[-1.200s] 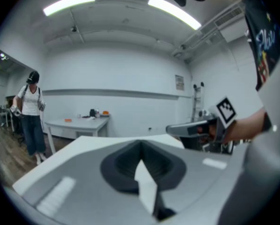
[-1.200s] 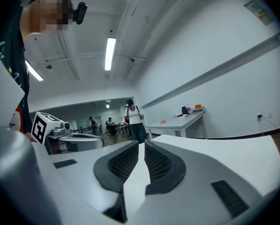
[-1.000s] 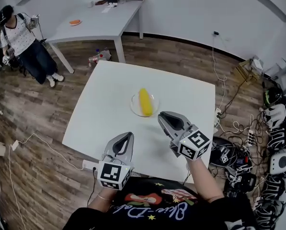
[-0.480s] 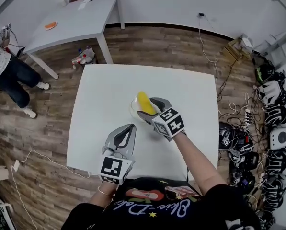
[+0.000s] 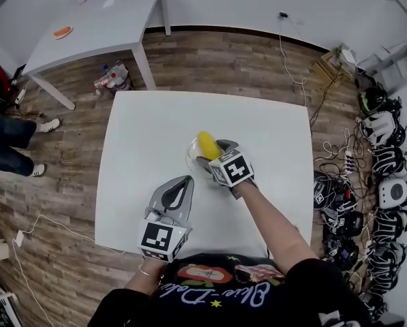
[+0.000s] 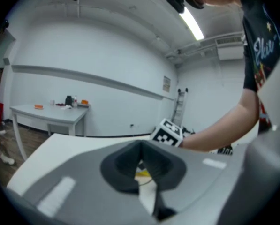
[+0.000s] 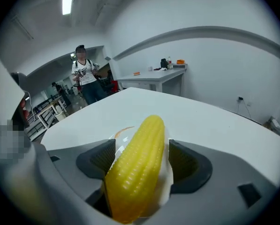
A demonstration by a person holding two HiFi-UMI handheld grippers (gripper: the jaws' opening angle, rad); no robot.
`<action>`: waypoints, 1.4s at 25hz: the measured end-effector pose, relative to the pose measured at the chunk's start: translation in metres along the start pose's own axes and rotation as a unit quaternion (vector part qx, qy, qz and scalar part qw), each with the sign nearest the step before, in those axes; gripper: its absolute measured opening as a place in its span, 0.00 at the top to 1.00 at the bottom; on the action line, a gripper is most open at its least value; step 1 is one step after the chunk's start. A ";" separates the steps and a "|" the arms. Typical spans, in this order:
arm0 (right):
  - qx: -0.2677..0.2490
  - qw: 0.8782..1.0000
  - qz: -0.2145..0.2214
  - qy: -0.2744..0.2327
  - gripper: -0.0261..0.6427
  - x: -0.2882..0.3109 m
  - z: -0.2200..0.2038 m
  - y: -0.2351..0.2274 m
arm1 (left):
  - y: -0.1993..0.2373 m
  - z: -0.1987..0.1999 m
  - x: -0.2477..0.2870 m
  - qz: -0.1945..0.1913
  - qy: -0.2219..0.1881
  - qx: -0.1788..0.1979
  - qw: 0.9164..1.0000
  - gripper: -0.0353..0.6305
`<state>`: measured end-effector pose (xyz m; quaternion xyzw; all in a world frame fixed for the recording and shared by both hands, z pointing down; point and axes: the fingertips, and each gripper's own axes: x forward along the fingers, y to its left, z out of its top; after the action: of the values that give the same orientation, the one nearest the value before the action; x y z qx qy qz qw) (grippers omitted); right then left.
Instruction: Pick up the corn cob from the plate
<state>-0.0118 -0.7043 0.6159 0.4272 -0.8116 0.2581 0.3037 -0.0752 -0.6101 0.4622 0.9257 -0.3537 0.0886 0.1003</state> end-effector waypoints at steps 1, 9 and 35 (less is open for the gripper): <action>-0.003 1.000 -0.007 0.001 0.47 0.001 0.001 0.001 | 0.002 -0.001 0.000 0.001 0.002 -0.003 1.000 0.95; -0.015 0.999 -0.002 0.029 0.53 0.004 0.001 -0.001 | 0.003 -0.003 0.002 0.003 0.005 -0.017 1.000 0.95; 0.003 0.973 -0.060 -0.221 0.59 -0.165 0.030 0.019 | -0.038 0.011 -0.008 -0.001 -0.011 -0.004 1.000 0.95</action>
<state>0.0378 -0.6266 0.4751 0.5224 -0.8307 0.1412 0.1307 -0.0541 -0.5804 0.4447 0.9267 -0.3538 0.0772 0.1007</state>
